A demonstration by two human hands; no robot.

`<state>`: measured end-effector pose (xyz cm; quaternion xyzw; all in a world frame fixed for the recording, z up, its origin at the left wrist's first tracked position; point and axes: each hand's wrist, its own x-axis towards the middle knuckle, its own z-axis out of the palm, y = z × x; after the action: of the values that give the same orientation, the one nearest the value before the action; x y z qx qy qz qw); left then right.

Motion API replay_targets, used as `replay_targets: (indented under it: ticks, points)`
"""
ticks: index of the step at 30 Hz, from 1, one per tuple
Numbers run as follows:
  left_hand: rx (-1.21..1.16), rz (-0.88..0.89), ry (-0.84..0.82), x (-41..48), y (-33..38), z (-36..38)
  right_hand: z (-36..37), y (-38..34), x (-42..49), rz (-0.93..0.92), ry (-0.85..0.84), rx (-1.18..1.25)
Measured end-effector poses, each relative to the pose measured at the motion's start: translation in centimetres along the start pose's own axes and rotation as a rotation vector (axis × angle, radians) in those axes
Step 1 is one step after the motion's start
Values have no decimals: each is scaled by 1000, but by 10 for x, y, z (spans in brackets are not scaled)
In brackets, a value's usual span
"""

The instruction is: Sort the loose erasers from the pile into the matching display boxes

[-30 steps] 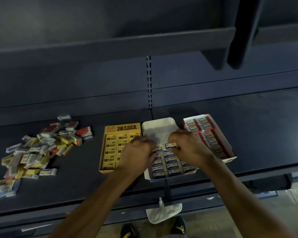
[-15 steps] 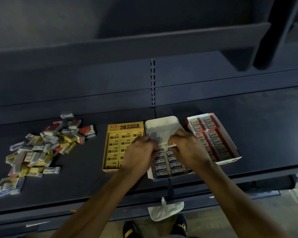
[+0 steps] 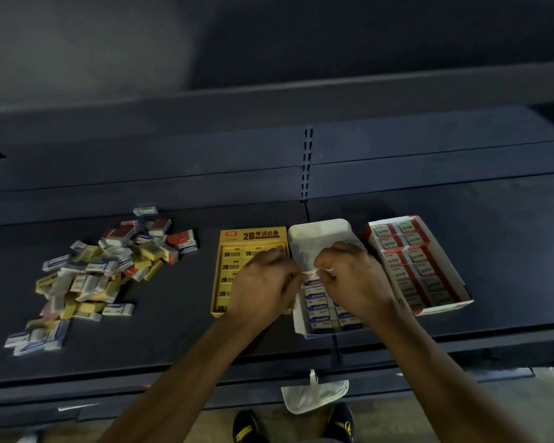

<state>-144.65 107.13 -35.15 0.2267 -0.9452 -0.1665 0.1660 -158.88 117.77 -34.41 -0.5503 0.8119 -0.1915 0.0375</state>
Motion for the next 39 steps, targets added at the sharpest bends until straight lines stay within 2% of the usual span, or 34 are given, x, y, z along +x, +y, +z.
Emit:
replay_targets:
  ticks: [14, 28, 34, 39]
  points:
    - [135, -219, 170, -58, -89, -59, 44, -98, 42, -201, -102, 90]
    - [268, -437, 295, -100, -172, -115, 76, -186, 84, -258, -152, 169]
    - [291, -487, 285, -107, -193, -120, 80, -217, 116, -271, -104, 250]
    - [296, -478, 234, -101, -202, -117, 92, -235, 131, -247, -126, 303]
